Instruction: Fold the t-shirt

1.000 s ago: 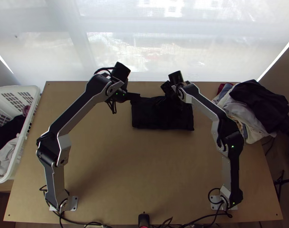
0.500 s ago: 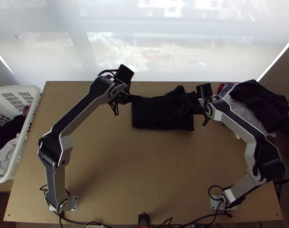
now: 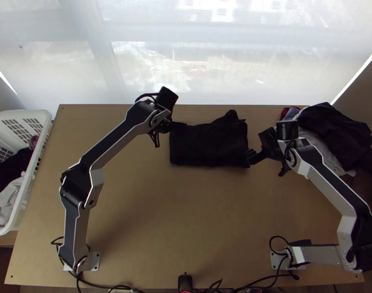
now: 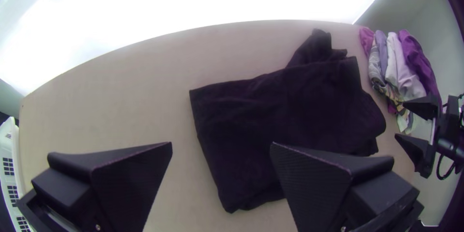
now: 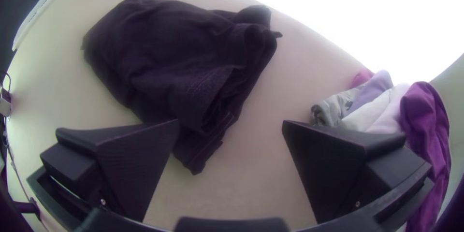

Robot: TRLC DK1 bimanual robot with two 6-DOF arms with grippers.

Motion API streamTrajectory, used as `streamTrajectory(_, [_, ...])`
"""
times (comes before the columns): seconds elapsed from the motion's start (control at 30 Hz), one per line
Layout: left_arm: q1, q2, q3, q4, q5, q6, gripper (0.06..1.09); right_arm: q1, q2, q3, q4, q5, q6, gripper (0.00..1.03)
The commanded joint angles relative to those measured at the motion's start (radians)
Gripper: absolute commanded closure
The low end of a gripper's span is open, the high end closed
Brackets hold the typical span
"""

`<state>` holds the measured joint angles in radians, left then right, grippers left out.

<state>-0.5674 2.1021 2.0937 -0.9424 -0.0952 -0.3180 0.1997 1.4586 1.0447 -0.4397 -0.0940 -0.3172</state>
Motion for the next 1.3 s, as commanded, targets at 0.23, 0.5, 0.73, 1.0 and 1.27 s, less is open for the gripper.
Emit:
streamTrajectory(0.23, [-0.019,0.055,0.011,0.022,-0.006,0.014,0.10,0.241,0.028,0.049,0.099,0.005,-0.054,0.05])
streamTrajectory(0.5, [-0.032,0.095,0.012,0.021,-0.012,0.014,0.10,0.392,0.115,-0.091,0.351,0.085,-0.197,0.05])
streamTrajectory(0.73, [-0.048,0.127,0.014,0.022,-0.018,0.016,0.10,0.469,0.187,-0.204,0.578,0.143,-0.301,0.04])
streamTrajectory(1.0, [-0.049,0.150,0.014,0.017,-0.018,0.019,0.10,0.469,0.270,-0.209,0.684,0.168,-0.350,0.04])
streamTrajectory(1.27, [-0.049,0.157,0.014,0.014,-0.018,0.023,0.10,0.468,0.325,-0.192,0.714,0.188,-0.372,0.05])
